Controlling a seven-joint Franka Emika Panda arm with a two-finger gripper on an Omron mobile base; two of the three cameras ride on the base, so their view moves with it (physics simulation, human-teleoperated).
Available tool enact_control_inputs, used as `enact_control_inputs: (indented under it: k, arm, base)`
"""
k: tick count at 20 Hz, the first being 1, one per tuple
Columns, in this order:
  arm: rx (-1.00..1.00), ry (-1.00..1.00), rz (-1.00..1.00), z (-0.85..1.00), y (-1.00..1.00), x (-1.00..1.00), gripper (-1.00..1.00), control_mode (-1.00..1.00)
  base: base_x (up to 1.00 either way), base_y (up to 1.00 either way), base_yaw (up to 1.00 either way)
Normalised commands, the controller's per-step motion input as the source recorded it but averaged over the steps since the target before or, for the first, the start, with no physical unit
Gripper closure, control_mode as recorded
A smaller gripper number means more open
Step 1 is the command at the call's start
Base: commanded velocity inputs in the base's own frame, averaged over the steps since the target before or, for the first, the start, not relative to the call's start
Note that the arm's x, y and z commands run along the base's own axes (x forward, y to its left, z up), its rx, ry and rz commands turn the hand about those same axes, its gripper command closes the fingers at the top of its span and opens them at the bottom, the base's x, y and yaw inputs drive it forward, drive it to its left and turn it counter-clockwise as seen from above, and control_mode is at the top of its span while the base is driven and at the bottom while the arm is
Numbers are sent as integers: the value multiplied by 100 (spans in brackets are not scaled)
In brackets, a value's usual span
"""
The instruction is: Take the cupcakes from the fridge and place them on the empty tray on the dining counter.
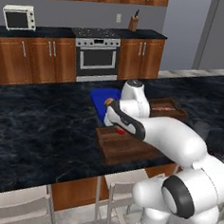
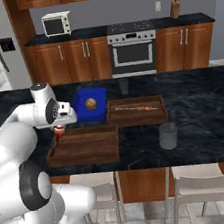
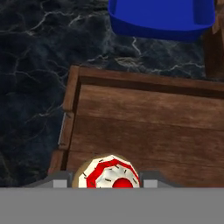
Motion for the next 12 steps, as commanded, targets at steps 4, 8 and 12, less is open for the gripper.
enact_control_inputs:
  k: [4, 8, 12]
  arm:
    - [0, 0, -5, -39, 8, 4, 100, -100]
    - [0, 0, -8, -32, 0, 0, 100, -100]
    - [0, 0, -8, -36, 0, 3, 100, -100]
  base:
    - [0, 0, 0]
    - [0, 0, 0]
    - [0, 0, 0]
